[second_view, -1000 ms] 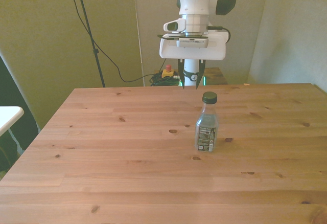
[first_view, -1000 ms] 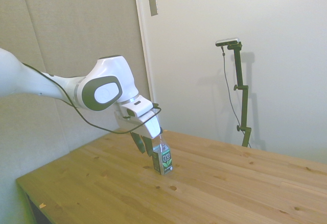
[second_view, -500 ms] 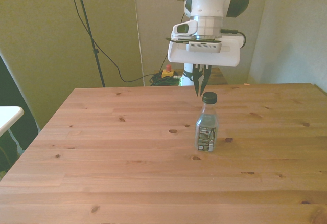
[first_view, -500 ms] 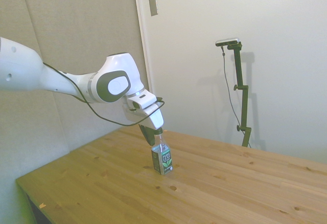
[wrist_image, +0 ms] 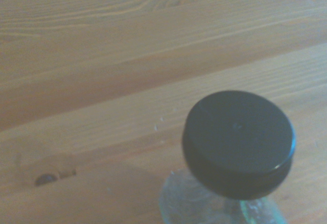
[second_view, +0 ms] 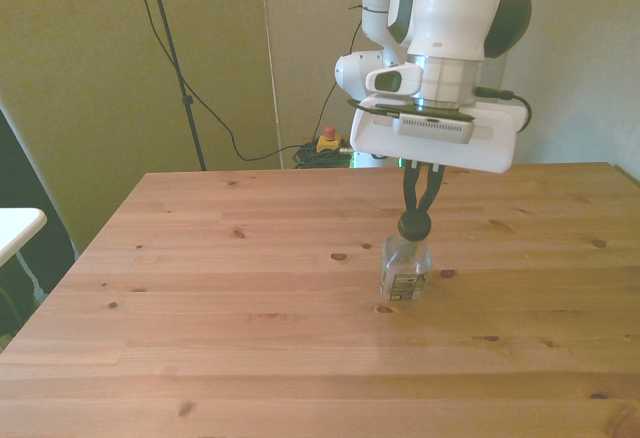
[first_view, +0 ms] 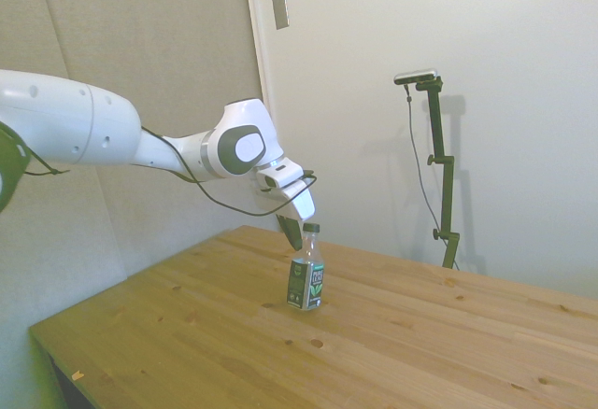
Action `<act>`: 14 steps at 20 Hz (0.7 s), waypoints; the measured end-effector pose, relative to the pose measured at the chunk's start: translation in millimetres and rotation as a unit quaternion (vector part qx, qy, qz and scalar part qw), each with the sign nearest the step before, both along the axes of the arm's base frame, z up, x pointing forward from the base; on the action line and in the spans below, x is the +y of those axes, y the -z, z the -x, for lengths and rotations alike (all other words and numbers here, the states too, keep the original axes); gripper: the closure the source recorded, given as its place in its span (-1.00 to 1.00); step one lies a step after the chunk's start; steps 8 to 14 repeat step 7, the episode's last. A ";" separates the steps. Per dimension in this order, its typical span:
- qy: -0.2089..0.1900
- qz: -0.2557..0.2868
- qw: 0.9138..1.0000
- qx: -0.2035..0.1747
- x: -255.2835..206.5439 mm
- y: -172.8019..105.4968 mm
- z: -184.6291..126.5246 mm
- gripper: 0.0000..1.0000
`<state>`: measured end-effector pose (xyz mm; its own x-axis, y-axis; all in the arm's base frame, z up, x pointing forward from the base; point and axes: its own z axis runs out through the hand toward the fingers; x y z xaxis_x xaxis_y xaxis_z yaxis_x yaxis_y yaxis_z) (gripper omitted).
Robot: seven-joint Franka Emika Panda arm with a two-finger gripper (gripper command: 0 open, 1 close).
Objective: Knock down the bottle
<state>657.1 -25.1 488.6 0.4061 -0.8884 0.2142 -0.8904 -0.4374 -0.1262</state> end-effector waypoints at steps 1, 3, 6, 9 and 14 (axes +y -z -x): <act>0.003 0.001 1.000 0.000 3.1 1.8 -8.9 1.00; 0.007 0.008 1.000 -0.003 6.6 4.9 -23.8 1.00; 0.013 0.012 1.000 -0.007 6.7 8.9 -38.8 1.00; 0.014 0.013 1.000 -0.010 6.3 8.6 -42.0 1.00; 0.014 0.013 1.000 -0.010 6.3 8.6 -42.0 1.00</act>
